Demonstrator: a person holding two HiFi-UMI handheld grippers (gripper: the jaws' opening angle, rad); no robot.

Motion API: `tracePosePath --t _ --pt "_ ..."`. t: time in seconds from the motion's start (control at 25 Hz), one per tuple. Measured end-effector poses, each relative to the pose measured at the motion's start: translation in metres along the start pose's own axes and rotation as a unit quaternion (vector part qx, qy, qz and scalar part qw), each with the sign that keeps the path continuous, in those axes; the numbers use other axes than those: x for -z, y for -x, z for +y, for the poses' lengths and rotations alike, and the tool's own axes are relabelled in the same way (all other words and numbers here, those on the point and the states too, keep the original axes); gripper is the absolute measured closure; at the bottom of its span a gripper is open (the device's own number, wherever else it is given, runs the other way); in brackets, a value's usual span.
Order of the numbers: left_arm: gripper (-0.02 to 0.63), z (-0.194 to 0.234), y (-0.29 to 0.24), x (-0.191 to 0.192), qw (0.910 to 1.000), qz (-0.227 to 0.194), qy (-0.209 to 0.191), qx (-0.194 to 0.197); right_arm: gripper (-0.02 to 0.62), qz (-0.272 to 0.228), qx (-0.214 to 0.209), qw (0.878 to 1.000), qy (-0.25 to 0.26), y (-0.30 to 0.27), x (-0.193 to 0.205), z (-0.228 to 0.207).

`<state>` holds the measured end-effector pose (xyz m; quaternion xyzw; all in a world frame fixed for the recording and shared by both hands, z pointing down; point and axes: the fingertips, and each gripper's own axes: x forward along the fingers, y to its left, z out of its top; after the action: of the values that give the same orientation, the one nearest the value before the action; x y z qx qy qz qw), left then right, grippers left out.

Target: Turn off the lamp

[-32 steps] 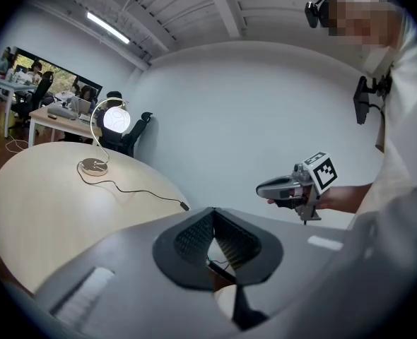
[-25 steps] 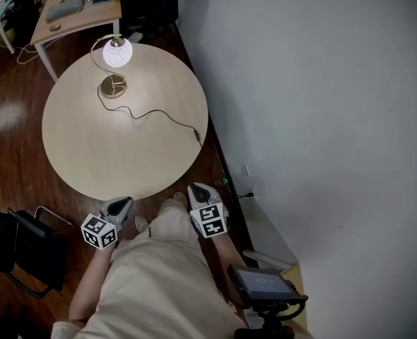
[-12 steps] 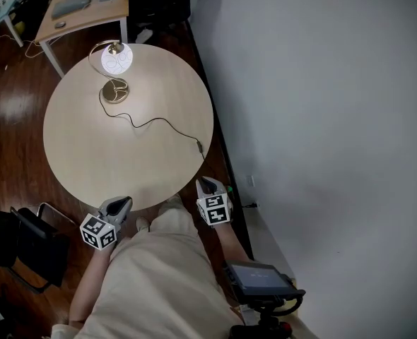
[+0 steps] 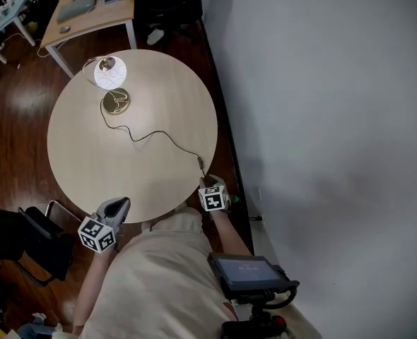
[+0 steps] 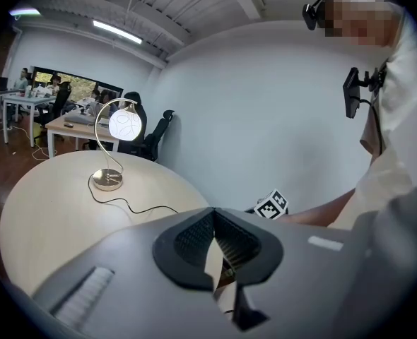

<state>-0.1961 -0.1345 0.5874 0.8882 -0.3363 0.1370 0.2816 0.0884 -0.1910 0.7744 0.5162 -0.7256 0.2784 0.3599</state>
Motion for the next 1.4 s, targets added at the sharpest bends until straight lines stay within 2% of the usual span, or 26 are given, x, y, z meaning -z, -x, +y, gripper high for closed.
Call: tracePosePath --t 0.16,0.44,0.68,0.8,1.08,1.24,1.4 --pt "0.606 0.001 -0.006 -0.003 0.9994 0.003 0.022 -0.026 0.494 0.01 -0.009 1.0 -0.011 -0.048 0.005 -0.022" --pt "0.606 0.001 -0.014 0.003 0.9959 0.011 0.054 -0.072 0.472 0.039 -0.041 0.998 -0.016 -0.108 0.006 -0.034" --pt "0.606 -0.002 -0.012 0.012 0.9914 0.015 0.075 -0.106 0.456 0.067 -0.05 0.997 -0.002 -0.129 0.008 -0.032" --pt "0.606 -0.002 -0.009 0.015 0.9889 0.014 0.087 -0.12 0.474 0.075 -0.049 0.996 0.01 -0.136 0.015 -0.03" --pt "0.606 -0.002 -0.02 0.014 0.988 0.021 0.083 -0.129 0.487 0.067 -0.029 0.997 0.026 -0.144 0.01 -0.035" --pt "0.606 0.001 -0.022 0.013 0.9875 0.02 0.084 -0.132 0.509 0.07 -0.01 0.997 0.029 -0.148 0.008 -0.038" --pt "0.606 0.003 -0.019 0.012 0.9873 0.02 0.083 -0.134 0.516 0.083 -0.009 0.996 0.037 -0.149 0.009 -0.038"
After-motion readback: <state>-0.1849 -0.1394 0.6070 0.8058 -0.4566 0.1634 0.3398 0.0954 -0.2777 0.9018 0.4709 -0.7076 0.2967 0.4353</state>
